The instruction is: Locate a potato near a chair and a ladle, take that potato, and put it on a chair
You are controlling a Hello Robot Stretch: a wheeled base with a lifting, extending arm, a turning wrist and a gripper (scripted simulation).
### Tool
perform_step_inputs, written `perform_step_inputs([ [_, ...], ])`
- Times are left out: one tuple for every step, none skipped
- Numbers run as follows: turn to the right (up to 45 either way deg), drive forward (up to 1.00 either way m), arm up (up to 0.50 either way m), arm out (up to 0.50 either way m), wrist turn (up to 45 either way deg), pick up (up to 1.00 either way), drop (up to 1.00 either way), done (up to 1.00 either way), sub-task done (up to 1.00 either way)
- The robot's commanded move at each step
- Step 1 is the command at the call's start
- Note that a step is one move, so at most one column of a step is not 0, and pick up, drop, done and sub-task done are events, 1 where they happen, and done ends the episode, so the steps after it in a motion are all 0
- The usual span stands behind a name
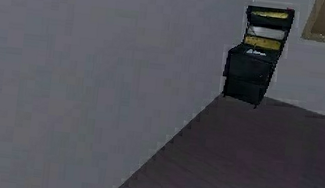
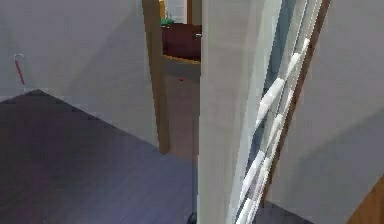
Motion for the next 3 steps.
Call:
perform_step_inputs([
  [-36.0,0.0,0.0,0.0,0.0,0.0,0.0,0.0,0.0],
  [0.0,0.05,0.0,0.0,0.0,0.0,0.0,0.0,0.0],
  [45.0,0.0,0.0,0.0,0.0,0.0,0.0,0.0,0.0],
])
